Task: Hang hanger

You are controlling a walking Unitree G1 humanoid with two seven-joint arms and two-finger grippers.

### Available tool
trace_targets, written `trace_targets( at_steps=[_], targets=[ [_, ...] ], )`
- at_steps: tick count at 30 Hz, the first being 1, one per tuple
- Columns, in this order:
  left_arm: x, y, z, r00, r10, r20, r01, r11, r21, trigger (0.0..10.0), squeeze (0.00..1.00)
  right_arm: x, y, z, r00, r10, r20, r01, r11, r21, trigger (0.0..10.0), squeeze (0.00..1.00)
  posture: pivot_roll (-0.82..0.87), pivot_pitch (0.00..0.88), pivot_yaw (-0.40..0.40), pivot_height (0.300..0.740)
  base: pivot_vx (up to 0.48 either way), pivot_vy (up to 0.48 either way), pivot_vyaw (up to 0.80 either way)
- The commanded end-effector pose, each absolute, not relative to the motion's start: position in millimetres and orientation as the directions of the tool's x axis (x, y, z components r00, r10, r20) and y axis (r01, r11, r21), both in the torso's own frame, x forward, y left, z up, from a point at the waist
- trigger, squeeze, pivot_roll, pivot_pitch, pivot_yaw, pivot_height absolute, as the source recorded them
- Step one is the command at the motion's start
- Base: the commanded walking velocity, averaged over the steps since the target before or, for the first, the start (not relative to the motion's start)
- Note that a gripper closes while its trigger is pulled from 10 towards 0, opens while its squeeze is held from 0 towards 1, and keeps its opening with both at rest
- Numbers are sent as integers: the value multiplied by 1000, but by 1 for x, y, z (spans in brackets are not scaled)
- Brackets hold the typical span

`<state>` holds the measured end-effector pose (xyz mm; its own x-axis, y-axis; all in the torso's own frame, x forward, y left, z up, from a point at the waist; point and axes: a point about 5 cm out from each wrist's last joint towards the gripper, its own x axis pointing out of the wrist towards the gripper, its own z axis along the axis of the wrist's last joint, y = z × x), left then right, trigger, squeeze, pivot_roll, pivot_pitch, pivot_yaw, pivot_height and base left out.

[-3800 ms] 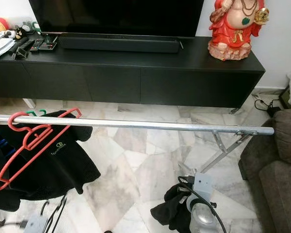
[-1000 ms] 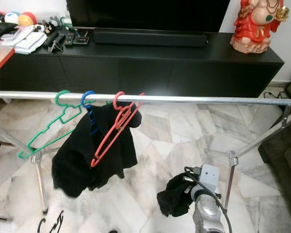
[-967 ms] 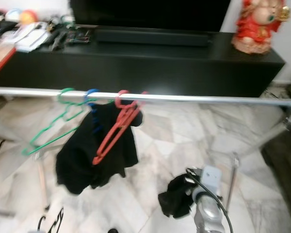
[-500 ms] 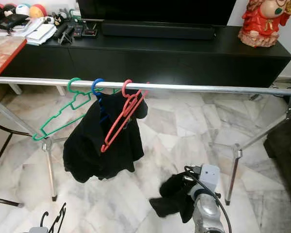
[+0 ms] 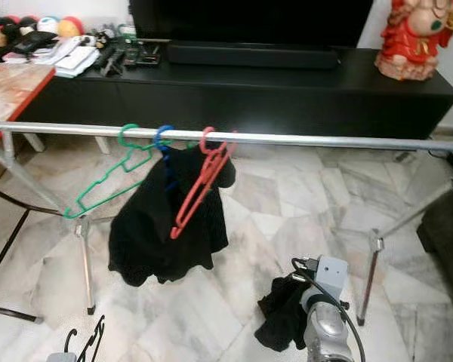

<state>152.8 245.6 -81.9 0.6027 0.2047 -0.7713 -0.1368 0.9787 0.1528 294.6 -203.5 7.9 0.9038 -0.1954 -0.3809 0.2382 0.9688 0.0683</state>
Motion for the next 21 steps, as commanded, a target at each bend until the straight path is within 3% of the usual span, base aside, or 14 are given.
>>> trace_targets(
  at_steps=[1,21],
  targets=[
    [147,247,-84,584,216,-782,-154,976,154,10000,0,292,-207,6,900,-204,-385,246,967,63,10000,0,28,179,-4,740,0,304,0],
    [142,250,-86,566,221,-795,-152,975,162,10000,0,291,-205,5,900,-201,-387,245,967,66,10000,0,31,179,-3,740,0,351,0]
  ],
)
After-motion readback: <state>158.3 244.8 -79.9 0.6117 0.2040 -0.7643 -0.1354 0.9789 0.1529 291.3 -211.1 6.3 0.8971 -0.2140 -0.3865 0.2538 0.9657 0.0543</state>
